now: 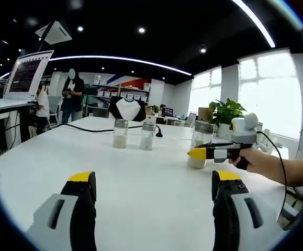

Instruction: Rotate the seasoning bottle until the label or dispensing opening points toward the visible target arrow and the bottle remains upright within the marked orientation range

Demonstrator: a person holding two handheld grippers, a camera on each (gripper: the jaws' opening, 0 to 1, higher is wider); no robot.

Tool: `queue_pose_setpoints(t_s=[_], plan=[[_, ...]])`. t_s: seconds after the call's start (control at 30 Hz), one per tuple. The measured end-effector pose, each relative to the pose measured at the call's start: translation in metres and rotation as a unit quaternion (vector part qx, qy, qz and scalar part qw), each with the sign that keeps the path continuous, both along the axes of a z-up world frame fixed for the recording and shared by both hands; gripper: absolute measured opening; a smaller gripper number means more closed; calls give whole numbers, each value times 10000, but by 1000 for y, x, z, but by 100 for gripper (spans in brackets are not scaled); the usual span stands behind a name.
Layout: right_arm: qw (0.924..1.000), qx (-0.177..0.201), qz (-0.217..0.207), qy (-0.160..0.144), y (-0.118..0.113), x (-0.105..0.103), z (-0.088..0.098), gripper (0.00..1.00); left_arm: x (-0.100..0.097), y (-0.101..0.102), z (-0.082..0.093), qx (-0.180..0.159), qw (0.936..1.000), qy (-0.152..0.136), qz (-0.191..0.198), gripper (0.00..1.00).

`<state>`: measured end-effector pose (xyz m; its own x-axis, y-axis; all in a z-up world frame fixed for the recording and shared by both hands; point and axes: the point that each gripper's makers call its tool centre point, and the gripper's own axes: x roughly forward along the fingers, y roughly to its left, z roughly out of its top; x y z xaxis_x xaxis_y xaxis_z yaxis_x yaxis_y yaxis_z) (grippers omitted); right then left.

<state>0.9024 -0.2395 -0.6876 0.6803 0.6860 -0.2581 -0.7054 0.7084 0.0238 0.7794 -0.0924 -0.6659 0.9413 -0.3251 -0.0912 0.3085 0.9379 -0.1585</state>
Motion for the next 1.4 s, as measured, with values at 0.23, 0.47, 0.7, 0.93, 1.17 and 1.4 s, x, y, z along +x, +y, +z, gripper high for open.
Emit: queue_pose_setpoints(t_s=[0.23,0.47,0.7,0.93,1.17,1.4], plan=[[9999,15,118,-7,0,-16,0,42,-1,0,0,0,10000,8,24,97],[9997,16,251,18,0,-24,0,42,-1,-1,0,17,10000,8,29,97],[9993,-5,377,26,-1,-32,0,42,-1,-2,-1,17,10000,26,29,96],[9990,-11,436,44,0,-32,-1,42,-1,-1,-2,2,10000,51,38,96],[9991,-11,430,51,1,-32,-1,42,0,-1,-3,-18,10000,77,32,96],[9946,570,659,570,6,-37,1,55,-1,0,-3,-27,10000,78,42,96]])
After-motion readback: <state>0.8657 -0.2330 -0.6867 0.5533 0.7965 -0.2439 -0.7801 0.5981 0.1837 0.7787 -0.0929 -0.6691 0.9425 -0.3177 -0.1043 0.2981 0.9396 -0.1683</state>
